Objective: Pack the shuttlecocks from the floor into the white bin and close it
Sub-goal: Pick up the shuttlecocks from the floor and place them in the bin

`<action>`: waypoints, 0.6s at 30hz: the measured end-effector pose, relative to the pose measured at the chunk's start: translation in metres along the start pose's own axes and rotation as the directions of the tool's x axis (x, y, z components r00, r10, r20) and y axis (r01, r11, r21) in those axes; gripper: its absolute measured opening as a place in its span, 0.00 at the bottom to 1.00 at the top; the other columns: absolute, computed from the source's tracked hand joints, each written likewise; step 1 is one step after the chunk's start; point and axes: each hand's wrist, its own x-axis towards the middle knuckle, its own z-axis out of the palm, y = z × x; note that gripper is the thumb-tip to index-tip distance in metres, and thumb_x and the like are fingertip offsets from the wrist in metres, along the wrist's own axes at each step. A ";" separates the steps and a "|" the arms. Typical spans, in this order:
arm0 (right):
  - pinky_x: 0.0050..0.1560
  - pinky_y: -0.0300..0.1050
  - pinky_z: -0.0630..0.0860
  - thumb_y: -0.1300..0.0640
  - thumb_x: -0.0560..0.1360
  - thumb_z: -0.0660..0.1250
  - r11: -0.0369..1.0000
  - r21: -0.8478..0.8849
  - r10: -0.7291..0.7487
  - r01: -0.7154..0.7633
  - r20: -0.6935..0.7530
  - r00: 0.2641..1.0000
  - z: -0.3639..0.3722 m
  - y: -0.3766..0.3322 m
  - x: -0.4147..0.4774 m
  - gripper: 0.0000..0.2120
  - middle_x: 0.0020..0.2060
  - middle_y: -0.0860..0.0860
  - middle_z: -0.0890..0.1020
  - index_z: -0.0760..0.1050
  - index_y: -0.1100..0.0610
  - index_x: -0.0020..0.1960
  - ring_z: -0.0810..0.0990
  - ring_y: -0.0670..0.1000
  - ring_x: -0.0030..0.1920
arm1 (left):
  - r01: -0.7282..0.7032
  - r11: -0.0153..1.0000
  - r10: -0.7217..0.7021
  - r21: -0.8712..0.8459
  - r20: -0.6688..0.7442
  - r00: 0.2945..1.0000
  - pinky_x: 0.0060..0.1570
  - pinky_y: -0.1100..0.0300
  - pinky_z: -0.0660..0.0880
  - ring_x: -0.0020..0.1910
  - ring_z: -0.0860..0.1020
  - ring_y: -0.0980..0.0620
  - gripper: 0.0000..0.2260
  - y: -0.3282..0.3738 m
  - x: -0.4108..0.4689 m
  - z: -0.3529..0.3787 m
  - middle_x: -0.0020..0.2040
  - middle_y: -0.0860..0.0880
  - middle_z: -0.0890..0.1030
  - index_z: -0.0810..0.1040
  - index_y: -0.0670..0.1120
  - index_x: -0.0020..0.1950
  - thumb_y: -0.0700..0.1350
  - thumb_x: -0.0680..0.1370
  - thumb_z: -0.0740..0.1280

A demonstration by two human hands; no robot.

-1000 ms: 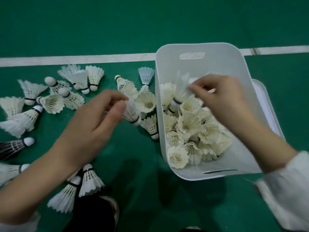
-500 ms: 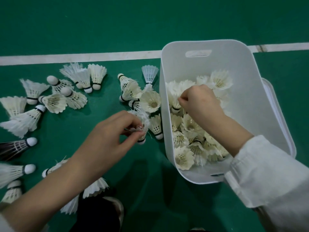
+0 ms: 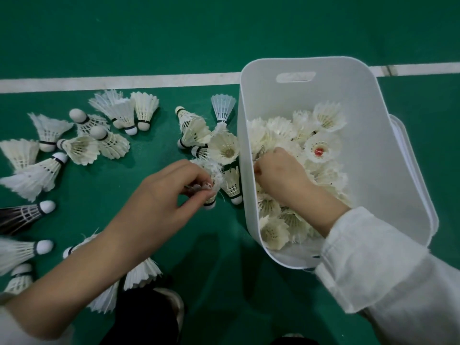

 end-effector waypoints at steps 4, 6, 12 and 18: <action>0.59 0.48 0.71 0.53 0.78 0.60 0.988 -0.114 -0.115 0.109 -0.052 0.992 -0.007 0.003 -0.009 0.15 0.58 0.53 0.76 0.73 0.56 0.63 0.70 0.53 0.61 | -0.029 0.999 0.030 0.036 -0.023 0.999 0.46 0.75 0.69 0.44 0.75 0.62 0.06 0.003 0.001 -0.003 0.42 0.56 0.78 0.79 0.47 0.44 0.48 0.73 0.68; 0.60 0.45 0.71 0.54 0.77 0.61 0.986 0.056 -0.141 0.158 -0.235 0.962 -0.022 0.011 -0.023 0.16 0.58 0.50 0.76 0.71 0.53 0.65 0.73 0.50 0.59 | -0.054 0.995 0.058 0.082 -0.045 0.997 0.50 0.75 0.66 0.47 0.73 0.62 0.10 0.004 0.001 -0.004 0.45 0.56 0.78 0.80 0.48 0.45 0.54 0.73 0.67; 0.43 0.33 0.75 0.45 0.72 0.63 0.791 0.473 -0.302 0.389 -0.251 0.920 -0.065 -0.004 -0.082 0.20 0.44 0.40 0.77 0.67 0.37 0.63 0.77 0.41 0.42 | -0.106 0.993 0.111 0.051 -0.117 0.987 0.48 0.71 0.70 0.45 0.75 0.60 0.07 0.014 0.010 -0.007 0.45 0.52 0.79 0.81 0.45 0.46 0.47 0.72 0.68; 0.48 0.44 0.74 0.50 0.75 0.63 0.921 0.185 -0.260 0.342 -0.363 0.895 -0.067 -0.004 -0.069 0.10 0.43 0.44 0.73 0.80 0.53 0.50 0.74 0.46 0.41 | -0.166 0.976 0.191 0.141 -0.185 0.964 0.56 0.63 0.71 0.52 0.74 0.58 0.14 0.023 0.021 -0.011 0.56 0.56 0.75 0.76 0.48 0.60 0.45 0.75 0.66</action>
